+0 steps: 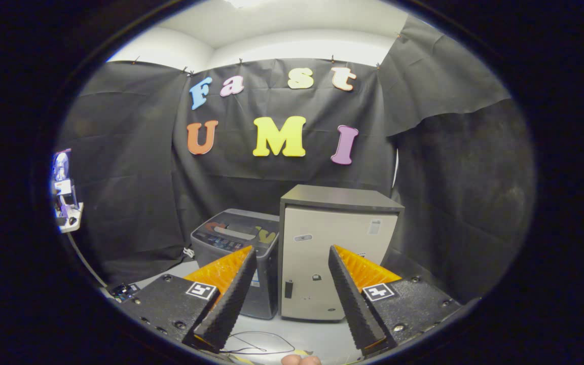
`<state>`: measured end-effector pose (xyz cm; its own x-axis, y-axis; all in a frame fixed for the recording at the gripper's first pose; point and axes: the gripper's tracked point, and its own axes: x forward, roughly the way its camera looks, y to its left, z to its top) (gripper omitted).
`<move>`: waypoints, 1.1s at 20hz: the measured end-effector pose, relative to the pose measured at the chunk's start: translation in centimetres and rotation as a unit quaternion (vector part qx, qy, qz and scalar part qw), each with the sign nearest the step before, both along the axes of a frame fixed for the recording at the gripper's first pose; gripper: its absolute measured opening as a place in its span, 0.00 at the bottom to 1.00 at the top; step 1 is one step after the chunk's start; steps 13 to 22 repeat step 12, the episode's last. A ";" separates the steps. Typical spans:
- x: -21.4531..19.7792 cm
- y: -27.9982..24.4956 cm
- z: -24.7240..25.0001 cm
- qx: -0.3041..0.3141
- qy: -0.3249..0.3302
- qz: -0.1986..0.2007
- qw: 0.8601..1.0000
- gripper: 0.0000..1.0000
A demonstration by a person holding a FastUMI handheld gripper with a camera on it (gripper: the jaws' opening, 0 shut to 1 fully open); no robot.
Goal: Put the clothes into the washing machine and then close the washing machine lid.
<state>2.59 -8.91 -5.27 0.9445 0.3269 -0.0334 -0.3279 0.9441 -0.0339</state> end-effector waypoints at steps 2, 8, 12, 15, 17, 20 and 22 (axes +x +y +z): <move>-0.1 0.0 0.1 -0.001 -0.001 0.000 1.000 0.90; -0.7 -0.2 0.4 -0.004 -0.005 0.002 1.000 0.90; -1.0 -0.3 0.6 -0.007 -0.008 0.000 1.000 0.90; -1.0 -0.3 0.6 -0.007 -0.008 0.000 1.000 0.90; -1.0 -0.3 0.6 -0.007 -0.008 0.000 1.000 0.90; -1.0 -0.3 0.6 -0.007 -0.008 0.000 1.000 0.90; -1.0 -0.3 0.6 -0.007 -0.008 0.000 1.000 0.90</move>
